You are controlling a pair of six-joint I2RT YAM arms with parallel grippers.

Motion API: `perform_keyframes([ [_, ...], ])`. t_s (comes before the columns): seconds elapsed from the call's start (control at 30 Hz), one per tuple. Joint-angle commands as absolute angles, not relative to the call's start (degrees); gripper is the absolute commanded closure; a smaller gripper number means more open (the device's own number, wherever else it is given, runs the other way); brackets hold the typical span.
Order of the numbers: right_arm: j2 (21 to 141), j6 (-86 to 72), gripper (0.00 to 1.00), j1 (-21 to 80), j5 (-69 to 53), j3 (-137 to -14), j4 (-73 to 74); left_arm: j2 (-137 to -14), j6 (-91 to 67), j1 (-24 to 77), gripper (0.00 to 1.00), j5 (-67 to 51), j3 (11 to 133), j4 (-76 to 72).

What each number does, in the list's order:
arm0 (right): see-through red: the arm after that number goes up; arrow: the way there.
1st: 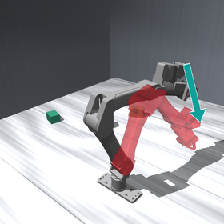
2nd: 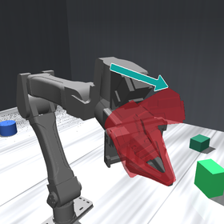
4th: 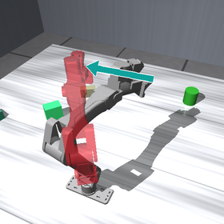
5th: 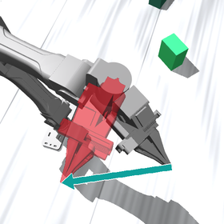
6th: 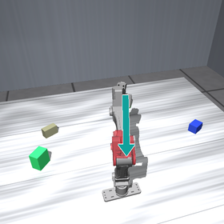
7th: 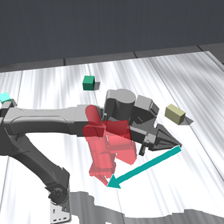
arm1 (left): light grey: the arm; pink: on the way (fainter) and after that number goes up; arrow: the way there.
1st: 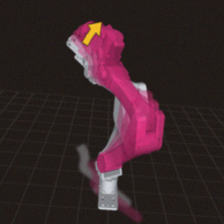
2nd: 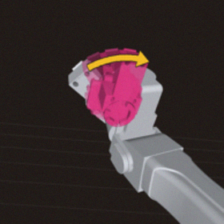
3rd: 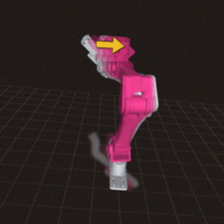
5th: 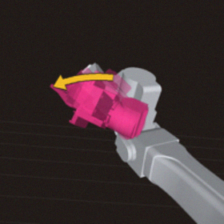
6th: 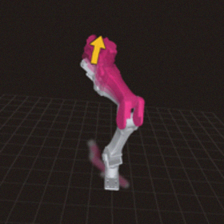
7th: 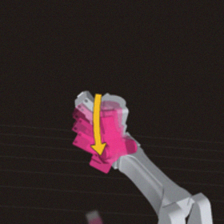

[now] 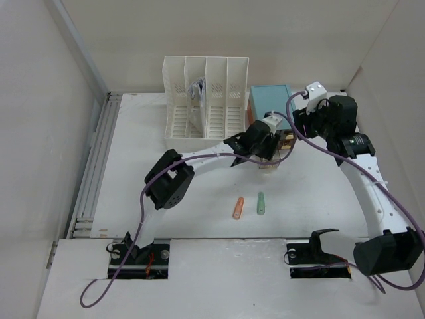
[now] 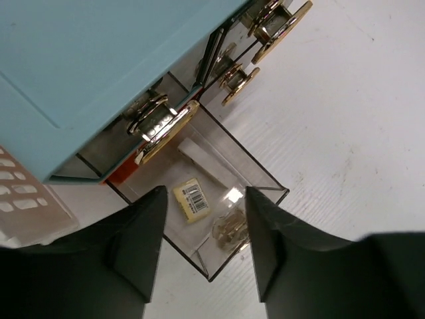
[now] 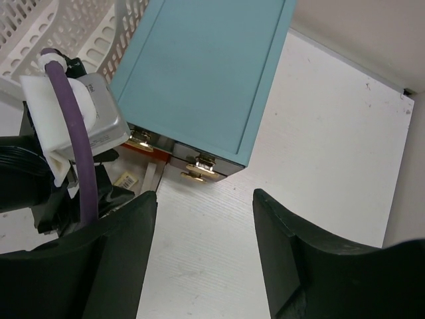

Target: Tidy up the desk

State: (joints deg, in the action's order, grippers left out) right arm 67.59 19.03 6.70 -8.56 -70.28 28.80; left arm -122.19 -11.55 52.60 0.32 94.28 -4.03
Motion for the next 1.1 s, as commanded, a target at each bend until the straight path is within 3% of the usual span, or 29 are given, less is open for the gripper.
perform_keyframes([
  [0.0,66.5,17.8,0.35,6.2,-7.9,-69.7,25.9,-117.5,-12.0,52.4,0.55,1.3,95.3,-6.7],
  [0.03,66.5,17.8,0.35,6.2,-7.9,-69.7,25.9,-116.6,-12.0,52.4,0.63,1.9,94.5,-7.4],
  [0.07,66.5,17.8,0.35,6.2,-7.9,-69.7,25.9,-114.8,-12.0,52.4,0.87,2.5,92.8,-8.5],
  [0.13,66.5,17.8,0.35,6.2,-7.2,-69.7,25.9,-112.7,-12.5,52.4,1.00,3.1,91.0,-9.7],
  [0.3,65.2,16.8,0.39,5.1,-3.9,-68.5,24.7,-101.0,-15.3,52.4,1.00,7.1,79.3,-14.8],
  [0.4,64.7,16.8,0.51,3.9,-3.9,-67.9,24.2,-92.9,-18.4,52.4,1.00,9.5,71.5,-14.9],
  [0.43,64.7,16.8,0.70,3.3,-6.5,-67.9,24.2,-90.7,-19.3,53.1,1.00,11.1,69.0,-14.9],
  [0.53,66.9,25.1,0.98,2.7,-17.0,-68.5,29.8,-81.8,-23.1,54.8,1.00,11.1,59.7,-14.3],
  [0.6,69.9,38.8,1.00,2.7,-32.4,-69.7,41.3,-77.2,-24.6,56.1,1.00,10.4,55.1,-13.4],
  [0.63,72.1,44.7,1.00,2.7,-37.4,-72.6,47.1,-72.8,-24.6,56.9,0.80,9.8,50.4,-13.4],
  [0.67,76.9,50.1,1.00,2.7,-44.1,-74.2,52.8,-70.9,-25.5,58.3,0.70,9.3,48.2,-13.4],
  [0.73,81.5,61.9,1.00,3.2,-46.7,-78.5,66.0,-68.0,-27.5,59.6,0.60,8.8,44.4,-12.8],
  [0.77,85.4,64.7,1.00,3.3,-46.7,-79.4,69.2,-66.3,-28.3,60.8,0.50,8.8,41.2,-12.8],
  [0.93,89.2,66.1,1.00,10.6,-40.3,-77.1,68.2,-64.6,-32.3,64.7,0.30,11.6,33.5,-14.0],
  [1.07,89.8,58.1,1.00,17.8,-30.5,-71.3,57.1,-64.6,-35.0,66.0,0.22,14.6,29.2,-16.1],
])
